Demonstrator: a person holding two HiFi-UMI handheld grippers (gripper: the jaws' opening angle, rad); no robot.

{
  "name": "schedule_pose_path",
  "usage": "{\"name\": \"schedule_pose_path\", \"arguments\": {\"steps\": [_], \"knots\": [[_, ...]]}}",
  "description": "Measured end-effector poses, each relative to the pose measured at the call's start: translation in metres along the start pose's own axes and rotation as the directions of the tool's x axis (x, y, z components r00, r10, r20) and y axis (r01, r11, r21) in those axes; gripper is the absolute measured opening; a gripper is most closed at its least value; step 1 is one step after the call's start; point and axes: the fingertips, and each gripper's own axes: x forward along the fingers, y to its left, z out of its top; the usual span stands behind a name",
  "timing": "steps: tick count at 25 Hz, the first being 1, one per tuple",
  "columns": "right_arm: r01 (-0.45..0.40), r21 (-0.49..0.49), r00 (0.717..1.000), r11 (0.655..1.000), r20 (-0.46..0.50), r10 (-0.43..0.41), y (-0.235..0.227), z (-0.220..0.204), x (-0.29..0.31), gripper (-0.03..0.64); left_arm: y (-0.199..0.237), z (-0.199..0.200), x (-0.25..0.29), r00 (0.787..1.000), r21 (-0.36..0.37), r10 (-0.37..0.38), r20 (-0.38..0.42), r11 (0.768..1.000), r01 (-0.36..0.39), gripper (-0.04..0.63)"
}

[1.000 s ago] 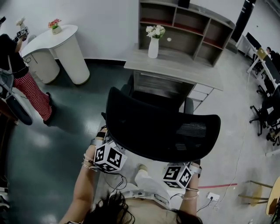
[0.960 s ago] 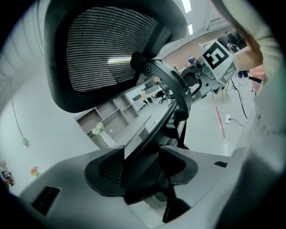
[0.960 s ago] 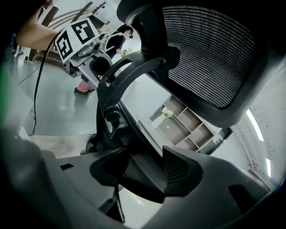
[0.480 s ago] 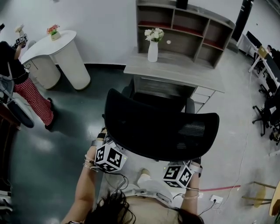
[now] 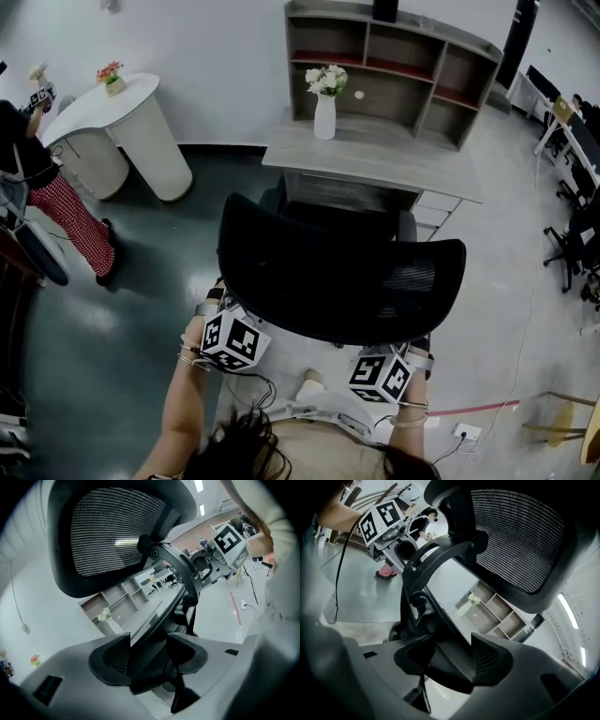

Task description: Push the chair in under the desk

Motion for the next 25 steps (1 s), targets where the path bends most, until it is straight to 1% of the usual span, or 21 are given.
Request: {"name": "schedule_pose_path", "arguments": {"steps": [25], "knots": [[0.002, -0.005, 1.0, 1.0, 0.01, -0.002, -0.023, 0.01, 0.046, 0.235, 0.033, 0.001, 0.037, 1.0, -0.009, 0.011, 0.007, 1.0, -0.011, 0.227]]}}
